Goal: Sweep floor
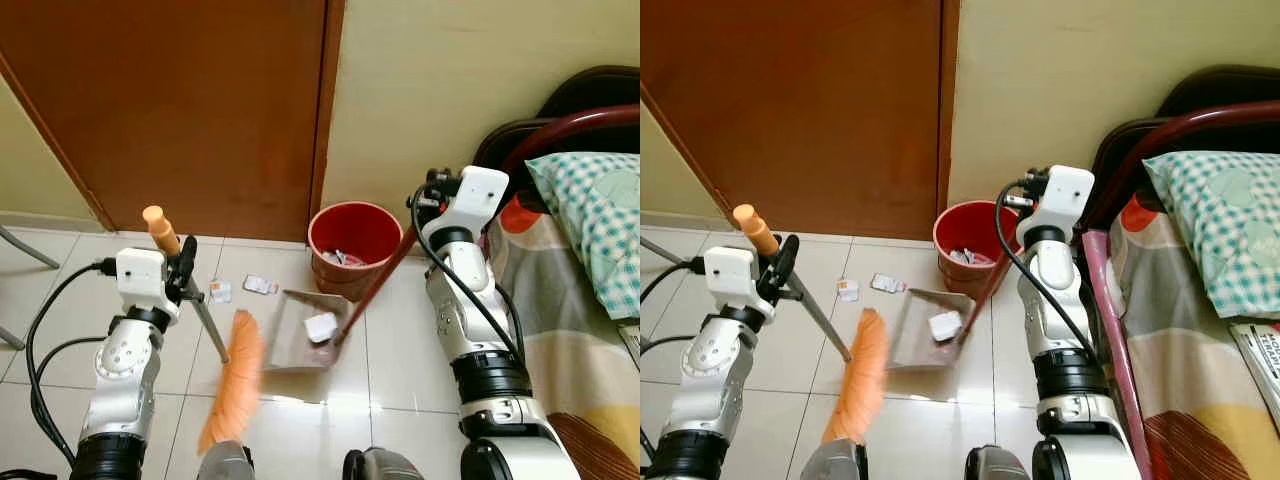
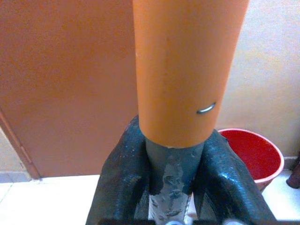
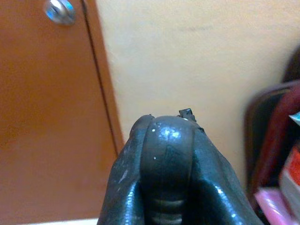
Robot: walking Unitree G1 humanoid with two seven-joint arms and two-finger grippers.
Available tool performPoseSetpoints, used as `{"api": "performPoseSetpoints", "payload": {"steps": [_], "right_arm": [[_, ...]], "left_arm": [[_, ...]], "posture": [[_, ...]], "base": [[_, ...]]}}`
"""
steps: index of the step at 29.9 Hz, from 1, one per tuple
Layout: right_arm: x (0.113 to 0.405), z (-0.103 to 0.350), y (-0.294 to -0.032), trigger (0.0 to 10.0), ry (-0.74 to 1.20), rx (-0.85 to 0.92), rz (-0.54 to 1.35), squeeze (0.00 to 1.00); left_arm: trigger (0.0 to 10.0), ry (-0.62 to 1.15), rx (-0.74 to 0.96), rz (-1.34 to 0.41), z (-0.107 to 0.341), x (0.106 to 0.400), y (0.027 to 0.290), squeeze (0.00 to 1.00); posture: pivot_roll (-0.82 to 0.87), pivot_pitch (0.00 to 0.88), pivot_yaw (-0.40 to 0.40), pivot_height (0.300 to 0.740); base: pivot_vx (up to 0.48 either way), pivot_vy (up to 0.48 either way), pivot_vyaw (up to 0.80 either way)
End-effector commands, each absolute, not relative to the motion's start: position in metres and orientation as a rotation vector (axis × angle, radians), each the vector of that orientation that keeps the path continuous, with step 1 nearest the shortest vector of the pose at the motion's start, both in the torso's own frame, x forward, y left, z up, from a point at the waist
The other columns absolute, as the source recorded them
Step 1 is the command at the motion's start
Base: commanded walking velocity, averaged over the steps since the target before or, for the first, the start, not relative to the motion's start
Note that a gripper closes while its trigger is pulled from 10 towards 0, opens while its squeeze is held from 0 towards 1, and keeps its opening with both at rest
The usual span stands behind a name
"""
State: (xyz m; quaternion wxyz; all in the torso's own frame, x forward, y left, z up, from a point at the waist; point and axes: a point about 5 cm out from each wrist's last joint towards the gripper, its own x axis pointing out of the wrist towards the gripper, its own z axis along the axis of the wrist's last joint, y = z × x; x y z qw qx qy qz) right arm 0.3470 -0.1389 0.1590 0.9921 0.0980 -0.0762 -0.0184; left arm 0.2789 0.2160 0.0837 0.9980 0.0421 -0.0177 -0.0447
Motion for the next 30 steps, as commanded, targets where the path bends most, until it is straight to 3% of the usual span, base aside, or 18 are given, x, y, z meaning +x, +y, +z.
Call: {"api": "performPoseSetpoints", "payload": {"steps": [1,6,16,24,30], "right_arm": [[0.351,0.188,-0.133,10.0,-0.238,0.269,0.01,0.0],[0.356,0.219,-0.135,10.0,-0.318,0.283,0.031,0.0],[0.366,0.291,-0.135,10.0,-0.591,0.118,0.103,0.0],[0.361,0.327,-0.127,10.0,-0.803,-0.164,0.132,0.0],[0.357,0.319,-0.118,10.0,-0.856,-0.335,0.159,0.0]], "left_arm": [[10.0,0.023,0.087,-0.065,0.072,0.274,0.218,0.0],[10.0,0.02,0.079,-0.067,0.071,0.276,0.213,0.0],[10.0,0.008,0.032,-0.119,0.071,0.282,0.191,0.0],[10.0,0.007,0.024,-0.116,0.072,0.282,0.19,0.0],[10.0,0.008,0.017,-0.123,0.071,0.283,0.185,0.0]], "posture": [[0.04,0.067,-0.05,0.74],[0.03,0.067,-0.05,0.74],[0.02,0.063,-0.047,0.74],[0.03,0.064,-0.048,0.74],[0.03,0.067,-0.044,0.74]], "base": [[0.0,0.0,0.0],[0.0,0.0,0.0],[0.0,0.0,0.0],[0.0,0.0,0.0],[0.0,0.0,0.0]]}}
